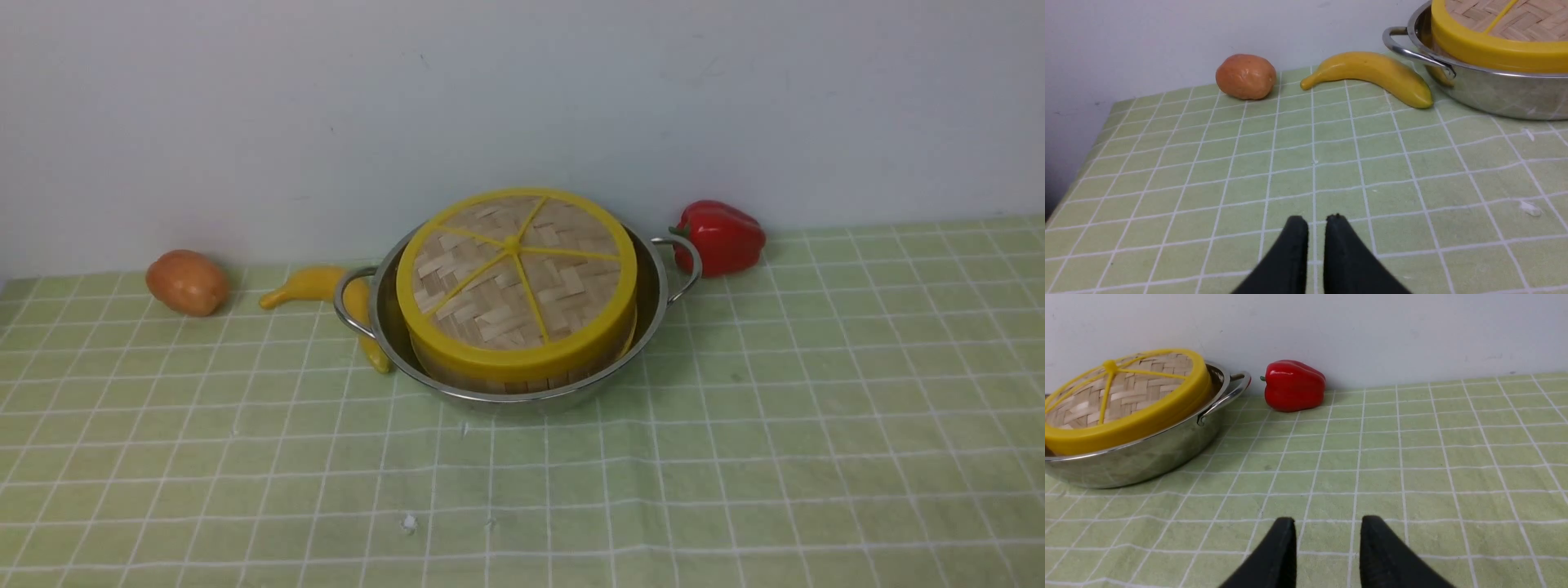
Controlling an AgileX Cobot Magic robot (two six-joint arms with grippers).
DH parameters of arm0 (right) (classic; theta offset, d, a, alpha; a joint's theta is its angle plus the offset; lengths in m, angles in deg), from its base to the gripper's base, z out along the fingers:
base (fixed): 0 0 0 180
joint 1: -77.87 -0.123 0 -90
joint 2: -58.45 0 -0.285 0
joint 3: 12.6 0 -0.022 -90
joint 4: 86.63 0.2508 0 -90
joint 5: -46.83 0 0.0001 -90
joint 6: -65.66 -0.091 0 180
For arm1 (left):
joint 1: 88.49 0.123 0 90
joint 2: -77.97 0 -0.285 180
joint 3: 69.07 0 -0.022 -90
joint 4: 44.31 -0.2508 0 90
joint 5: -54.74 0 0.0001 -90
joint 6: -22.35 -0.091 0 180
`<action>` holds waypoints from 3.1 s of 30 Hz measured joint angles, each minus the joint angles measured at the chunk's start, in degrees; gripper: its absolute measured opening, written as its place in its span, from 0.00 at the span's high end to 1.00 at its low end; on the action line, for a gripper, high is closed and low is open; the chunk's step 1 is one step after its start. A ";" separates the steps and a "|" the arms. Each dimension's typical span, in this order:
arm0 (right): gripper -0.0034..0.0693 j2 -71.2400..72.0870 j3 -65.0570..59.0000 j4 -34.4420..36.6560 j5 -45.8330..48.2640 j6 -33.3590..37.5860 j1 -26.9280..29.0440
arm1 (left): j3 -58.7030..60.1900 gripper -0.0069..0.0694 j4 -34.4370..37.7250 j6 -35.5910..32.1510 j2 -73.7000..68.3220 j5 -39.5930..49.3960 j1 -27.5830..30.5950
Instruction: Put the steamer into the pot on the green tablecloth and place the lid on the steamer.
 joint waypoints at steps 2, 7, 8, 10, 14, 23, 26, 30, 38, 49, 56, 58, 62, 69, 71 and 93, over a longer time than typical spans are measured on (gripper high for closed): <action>0.62 0.00 0.00 0.00 0.00 0.00 0.00 | 0.00 0.82 0.00 0.00 0.02 0.00 0.00; 0.62 0.00 0.00 0.00 0.00 0.00 0.00 | 0.00 0.81 0.05 0.00 0.07 0.00 0.00; 0.62 0.00 0.00 0.00 0.00 0.00 0.00 | 0.00 0.81 0.05 0.00 0.07 0.00 0.00; 0.62 0.00 0.00 0.00 0.00 0.00 0.00 | 0.00 0.81 0.05 0.00 0.07 0.00 0.00; 0.62 0.00 0.00 0.00 0.00 0.00 0.00 | 0.00 0.80 0.05 0.00 0.07 0.00 0.00; 0.62 0.00 0.00 0.00 0.00 0.00 0.00 | 0.00 0.78 0.09 0.00 0.07 0.00 0.00; 0.62 0.00 0.00 0.00 0.00 0.00 0.00 | 0.00 0.77 0.09 0.00 0.07 0.00 0.00; 0.62 0.00 0.00 0.00 0.00 0.00 0.00 | 0.00 0.77 0.09 0.00 0.07 0.00 0.00; 0.62 0.00 0.00 0.00 0.00 0.00 0.00 | 0.00 0.76 0.09 0.00 0.07 0.00 0.00; 0.62 0.00 0.00 0.00 0.00 0.00 0.00 | 0.00 0.73 0.09 0.00 0.07 0.00 0.00; 0.62 0.00 0.00 0.00 0.00 0.00 0.00 | 0.00 0.71 0.09 0.00 0.07 0.00 0.00; 0.62 0.00 0.00 0.00 0.00 0.00 0.00 | 0.00 0.71 0.09 0.00 0.07 0.00 0.00; 0.62 0.00 0.00 0.00 0.00 0.00 0.00 | 0.00 0.70 0.09 0.00 0.07 0.00 0.00; 0.62 0.00 0.00 0.00 0.00 0.00 0.00 | 0.00 0.69 0.09 0.00 0.07 0.00 0.00; 0.62 0.00 0.00 0.00 0.00 0.00 0.00 | 0.00 0.69 0.09 0.00 0.07 0.00 0.00; 0.62 0.00 0.00 0.00 0.00 0.00 0.00 | 0.00 0.62 0.09 0.00 0.07 0.00 0.00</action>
